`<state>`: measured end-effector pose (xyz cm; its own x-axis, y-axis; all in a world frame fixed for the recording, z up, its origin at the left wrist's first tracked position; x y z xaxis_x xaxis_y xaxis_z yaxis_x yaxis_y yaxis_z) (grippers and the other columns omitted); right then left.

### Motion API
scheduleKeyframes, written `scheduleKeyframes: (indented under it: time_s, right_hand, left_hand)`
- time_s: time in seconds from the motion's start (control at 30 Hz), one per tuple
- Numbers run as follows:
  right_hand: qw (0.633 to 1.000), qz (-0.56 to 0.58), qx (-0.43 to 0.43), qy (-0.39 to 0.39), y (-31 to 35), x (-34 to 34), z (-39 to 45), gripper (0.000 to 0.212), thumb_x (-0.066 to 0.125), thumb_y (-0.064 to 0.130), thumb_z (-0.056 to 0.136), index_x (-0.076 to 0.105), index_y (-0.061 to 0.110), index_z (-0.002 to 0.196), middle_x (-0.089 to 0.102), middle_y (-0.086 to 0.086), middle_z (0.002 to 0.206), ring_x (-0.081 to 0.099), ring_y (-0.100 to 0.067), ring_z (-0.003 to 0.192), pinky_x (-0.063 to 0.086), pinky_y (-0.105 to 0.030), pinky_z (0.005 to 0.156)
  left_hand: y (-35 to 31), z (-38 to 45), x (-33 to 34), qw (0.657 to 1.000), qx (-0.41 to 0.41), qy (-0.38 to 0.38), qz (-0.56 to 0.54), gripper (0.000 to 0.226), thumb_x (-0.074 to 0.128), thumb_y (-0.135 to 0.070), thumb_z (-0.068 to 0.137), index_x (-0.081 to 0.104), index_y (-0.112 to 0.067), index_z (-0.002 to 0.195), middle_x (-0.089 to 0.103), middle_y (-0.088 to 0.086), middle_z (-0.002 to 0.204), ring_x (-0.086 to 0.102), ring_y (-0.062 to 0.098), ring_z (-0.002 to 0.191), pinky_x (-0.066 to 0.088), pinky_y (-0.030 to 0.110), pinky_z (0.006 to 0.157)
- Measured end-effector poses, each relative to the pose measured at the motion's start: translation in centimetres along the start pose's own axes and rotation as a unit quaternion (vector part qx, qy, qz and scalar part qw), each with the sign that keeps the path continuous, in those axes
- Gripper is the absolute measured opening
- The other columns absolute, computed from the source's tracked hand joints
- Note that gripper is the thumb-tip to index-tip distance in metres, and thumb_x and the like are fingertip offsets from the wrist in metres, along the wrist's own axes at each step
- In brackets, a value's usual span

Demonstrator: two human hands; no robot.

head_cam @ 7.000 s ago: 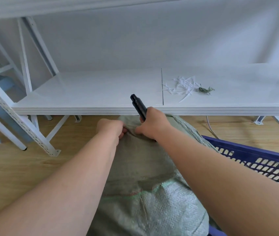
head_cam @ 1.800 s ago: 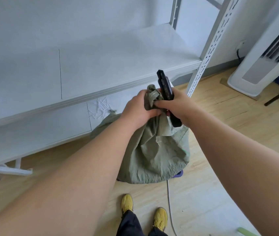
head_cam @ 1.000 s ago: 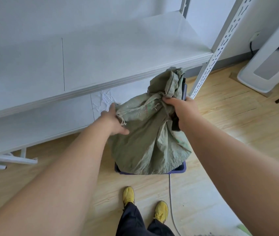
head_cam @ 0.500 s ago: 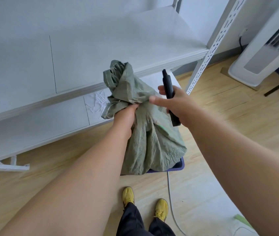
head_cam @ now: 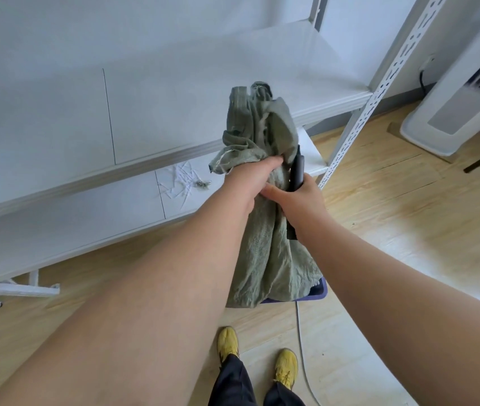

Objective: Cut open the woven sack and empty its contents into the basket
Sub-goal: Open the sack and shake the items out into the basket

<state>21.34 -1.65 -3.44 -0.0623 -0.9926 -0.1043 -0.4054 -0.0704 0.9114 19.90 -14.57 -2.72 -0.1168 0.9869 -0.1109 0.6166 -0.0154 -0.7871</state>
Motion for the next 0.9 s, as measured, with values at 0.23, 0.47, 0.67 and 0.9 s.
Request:
scheduleKeyframes:
  time_s: [0.23, 0.47, 0.67, 0.9]
  right_hand:
    - [0.993, 0.018, 0.083, -0.081, -0.4, -2.6, 1.0, 0.033, 0.084, 0.027, 0.072, 0.067, 0.010, 0.095, 0.065, -0.001, 0.069, 0.059, -0.013, 0.051, 0.051, -0.028, 0.053]
    - [0.992, -0.003, 0.126, -0.019, 1.3, -0.7, 0.8, 0.040, 0.090, 0.034, 0.059, 0.068, 0.008, 0.081, 0.066, -0.011, 0.071, 0.053, -0.020, 0.050, 0.048, -0.030, 0.059]
    - [0.994, 0.052, 0.025, 0.088, 5.6, 0.9, 0.8, 0.039, 0.083, 0.038, 0.074, 0.054, 0.015, 0.086, 0.047, 0.003, 0.056, 0.042, -0.010, 0.046, 0.042, -0.024, 0.052]
    - [0.998, 0.047, -0.035, 0.005, 3.9, -1.2, 0.1, 0.038, 0.084, 0.039, 0.072, 0.065, 0.017, 0.097, 0.061, 0.003, 0.070, 0.055, -0.012, 0.057, 0.050, -0.027, 0.060]
  left_hand:
    - [1.0, -1.0, -1.7, 0.991, 0.101, 0.064, 0.067, 0.084, 0.083, -0.049, 0.067, 0.052, -0.019, 0.139, 0.058, -0.006, 0.135, 0.056, 0.014, 0.124, 0.042, 0.035, 0.106]
    - [4.0, -2.5, -1.0, 0.966, 0.178, -0.016, 0.187, 0.054, 0.068, -0.034, 0.086, 0.048, -0.023, 0.135, 0.063, -0.006, 0.113, 0.062, 0.019, 0.108, 0.046, 0.030, 0.084]
    - [0.1, -3.2, -4.0, 0.948, 0.229, -0.160, 0.150, 0.025, 0.051, -0.026, 0.097, 0.063, -0.016, 0.117, 0.070, 0.004, 0.105, 0.063, 0.026, 0.099, 0.042, 0.027, 0.074]
    - [-2.6, -3.5, -3.3, 0.964, 0.213, -0.129, 0.094, 0.031, 0.055, -0.034, 0.095, 0.065, -0.014, 0.117, 0.070, 0.004, 0.110, 0.063, 0.024, 0.104, 0.050, 0.033, 0.090]
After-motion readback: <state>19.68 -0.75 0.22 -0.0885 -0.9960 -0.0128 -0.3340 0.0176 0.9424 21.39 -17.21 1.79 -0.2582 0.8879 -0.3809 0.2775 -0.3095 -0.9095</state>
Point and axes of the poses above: each hand's wrist, its own z-axis towards the middle knuckle, its own x-axis out of the palm, y = z × x, the point moved 10 cm from there along z, towards the middle knuckle
